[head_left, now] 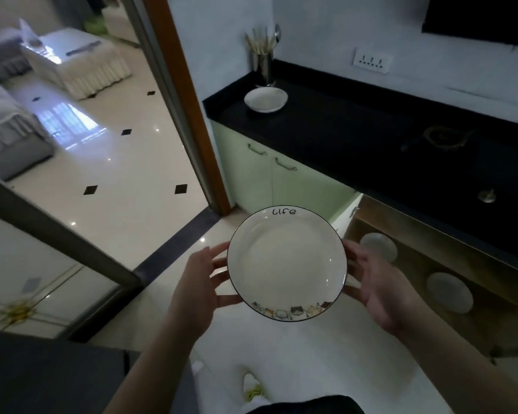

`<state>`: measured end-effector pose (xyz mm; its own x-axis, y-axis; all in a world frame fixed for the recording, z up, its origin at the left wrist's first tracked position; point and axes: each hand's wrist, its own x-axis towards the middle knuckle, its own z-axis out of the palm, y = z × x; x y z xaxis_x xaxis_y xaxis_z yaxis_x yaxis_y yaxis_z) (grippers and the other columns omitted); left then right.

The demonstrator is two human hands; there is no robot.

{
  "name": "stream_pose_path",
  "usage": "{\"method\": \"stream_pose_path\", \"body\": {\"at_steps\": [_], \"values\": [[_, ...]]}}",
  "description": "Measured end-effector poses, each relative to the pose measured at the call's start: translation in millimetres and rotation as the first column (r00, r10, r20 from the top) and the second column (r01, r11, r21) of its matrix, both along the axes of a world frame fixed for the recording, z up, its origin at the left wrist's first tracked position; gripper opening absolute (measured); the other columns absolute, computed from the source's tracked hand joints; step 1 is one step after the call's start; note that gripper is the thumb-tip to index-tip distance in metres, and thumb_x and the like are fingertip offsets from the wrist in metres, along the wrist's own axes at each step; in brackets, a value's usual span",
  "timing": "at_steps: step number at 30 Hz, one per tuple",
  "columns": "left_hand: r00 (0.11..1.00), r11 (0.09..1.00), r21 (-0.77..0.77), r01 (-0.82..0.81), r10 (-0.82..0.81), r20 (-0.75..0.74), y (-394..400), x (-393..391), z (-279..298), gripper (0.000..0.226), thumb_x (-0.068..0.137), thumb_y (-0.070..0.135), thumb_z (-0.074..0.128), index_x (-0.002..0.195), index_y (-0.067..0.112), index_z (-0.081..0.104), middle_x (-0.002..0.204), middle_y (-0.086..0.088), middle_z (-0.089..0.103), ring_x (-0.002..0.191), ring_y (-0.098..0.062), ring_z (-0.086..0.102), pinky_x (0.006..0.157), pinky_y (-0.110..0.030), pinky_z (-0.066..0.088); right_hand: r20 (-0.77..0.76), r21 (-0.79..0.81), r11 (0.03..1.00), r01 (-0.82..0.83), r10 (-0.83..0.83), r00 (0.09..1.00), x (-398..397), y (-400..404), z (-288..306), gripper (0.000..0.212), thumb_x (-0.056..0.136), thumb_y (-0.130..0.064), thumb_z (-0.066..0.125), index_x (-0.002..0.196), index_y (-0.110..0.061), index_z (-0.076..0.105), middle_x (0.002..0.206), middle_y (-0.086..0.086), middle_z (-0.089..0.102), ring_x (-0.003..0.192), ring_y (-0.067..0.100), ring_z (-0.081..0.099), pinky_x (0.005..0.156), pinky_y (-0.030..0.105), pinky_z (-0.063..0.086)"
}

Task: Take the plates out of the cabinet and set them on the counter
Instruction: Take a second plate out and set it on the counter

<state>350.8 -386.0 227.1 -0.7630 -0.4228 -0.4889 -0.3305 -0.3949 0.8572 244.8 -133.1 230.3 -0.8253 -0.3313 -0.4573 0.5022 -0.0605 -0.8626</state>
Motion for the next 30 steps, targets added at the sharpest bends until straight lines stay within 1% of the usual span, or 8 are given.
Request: {"method": "stream_pose_path", "body": {"at_steps": [1, 3, 11, 14, 16, 19, 23, 30], "values": [[0.999, 0.998, 0.037, -0.041, 0.040, 0.009, -14.3, 0.8, 3.8, 0.029, 0.102, 0.037, 0.044, 0.104, 0.039, 0.073, 0.108, 0.000, 0.073, 0.101, -0.026, 0.070, 0.065, -0.050, 0.060, -0.003, 0.002, 1.000, -0.008, 0.008, 1.000, -3.3, -18.8, 0.0, 0.039, 0.101, -0.028, 0.037, 0.092, -0.036, 0.075, 0.103, -0.013, 0.074, 0.096, 0.007, 0.068, 0.068, 0.033, 0.059], [0.995, 0.994, 0.061, -0.095, 0.094, 0.013, -43.3, 1.7, 10.2, 0.037, 0.091, 0.046, 0.050, 0.116, 0.027, 0.069, 0.117, -0.008, 0.068, 0.107, -0.031, 0.065, 0.068, -0.052, 0.059, 0.002, -0.006, 1.000, -0.025, 0.025, 1.000, -8.9, -54.0, 0.8, 0.037, 0.100, -0.028, 0.038, 0.095, -0.034, 0.074, 0.105, -0.013, 0.073, 0.096, 0.006, 0.068, 0.067, 0.031, 0.059], [0.999, 0.999, 0.021, -0.048, 0.048, -0.006, -127.0, -16.0, 26.0, 0.026, 0.093, 0.019, 0.062, 0.118, 0.022, 0.069, 0.121, -0.014, 0.066, 0.109, -0.032, 0.065, 0.070, -0.052, 0.060, 0.029, -0.030, 0.999, -0.027, 0.028, 0.999, -41.2, -136.4, 2.2, 0.035, 0.099, -0.026, 0.037, 0.113, -0.025, 0.069, 0.109, -0.007, 0.073, 0.096, 0.011, 0.069, 0.066, 0.032, 0.057], [0.998, 0.997, 0.055, -0.061, 0.060, 0.008, -141.2, -31.8, 26.4, 0.028, 0.091, 0.028, 0.061, 0.117, 0.023, 0.070, 0.118, -0.015, 0.068, 0.107, -0.032, 0.066, 0.070, -0.052, 0.060, 0.019, -0.041, 0.999, -0.020, 0.021, 1.000, -55.1, -150.8, 1.7, 0.035, 0.100, -0.027, 0.037, 0.110, -0.026, 0.070, 0.107, -0.006, 0.073, 0.095, 0.012, 0.068, 0.061, 0.029, 0.057], [0.999, 0.997, 0.070, -0.045, 0.044, 0.017, -148.3, -47.4, 25.4, 0.037, 0.082, 0.036, 0.066, 0.116, 0.023, 0.071, 0.117, -0.014, 0.069, 0.106, -0.032, 0.066, 0.070, -0.051, 0.060, 0.022, -0.046, 0.999, -0.014, 0.015, 1.000, -68.9, -157.4, -1.2, 0.036, 0.100, -0.028, 0.035, 0.111, -0.026, 0.069, 0.109, -0.006, 0.073, 0.100, 0.015, 0.065, 0.060, 0.028, 0.056], [0.999, 0.995, 0.093, -0.032, 0.029, 0.027, -158.9, -76.5, 25.1, 0.073, 0.052, 0.048, 0.070, 0.120, 0.021, 0.069, 0.118, -0.014, 0.069, 0.108, -0.032, 0.065, 0.069, -0.049, 0.059, 0.021, -0.048, 0.999, 0.006, -0.005, 1.000, -96.0, -167.9, -5.5, 0.035, 0.101, -0.027, 0.036, 0.113, -0.024, 0.068, 0.112, -0.004, 0.072, 0.098, 0.014, 0.066, 0.061, 0.030, 0.055], [1.000, 0.996, 0.086, 0.003, -0.005, 0.020, -170.5, -124.8, 34.1, 0.078, 0.045, 0.048, 0.069, 0.118, 0.021, 0.069, 0.121, -0.014, 0.066, 0.111, -0.031, 0.062, 0.073, -0.050, 0.059, 0.025, -0.056, 0.998, 0.023, -0.022, 0.999, -136.7, -180.3, -6.2, 0.033, 0.101, -0.027, 0.036, 0.112, -0.025, 0.067, 0.111, -0.007, 0.072, 0.096, 0.011, 0.067, 0.065, 0.031, 0.054], [1.000, 0.995, 0.098, 0.010, -0.010, -0.001, -206.0, -202.1, 42.6, 0.061, 0.039, 0.042, 0.082, 0.099, 0.027, 0.079, 0.100, -0.006, 0.075, 0.111, -0.033, 0.063, 0.076, -0.051, 0.057, -0.009, -0.047, 0.999, -0.005, 0.005, 1.000, -206.2, -212.0, 12.3, 0.034, 0.101, -0.030, 0.036, 0.108, -0.030, 0.069, 0.109, -0.012, 0.072, 0.108, 0.014, 0.063, 0.077, 0.038, 0.055]]}}
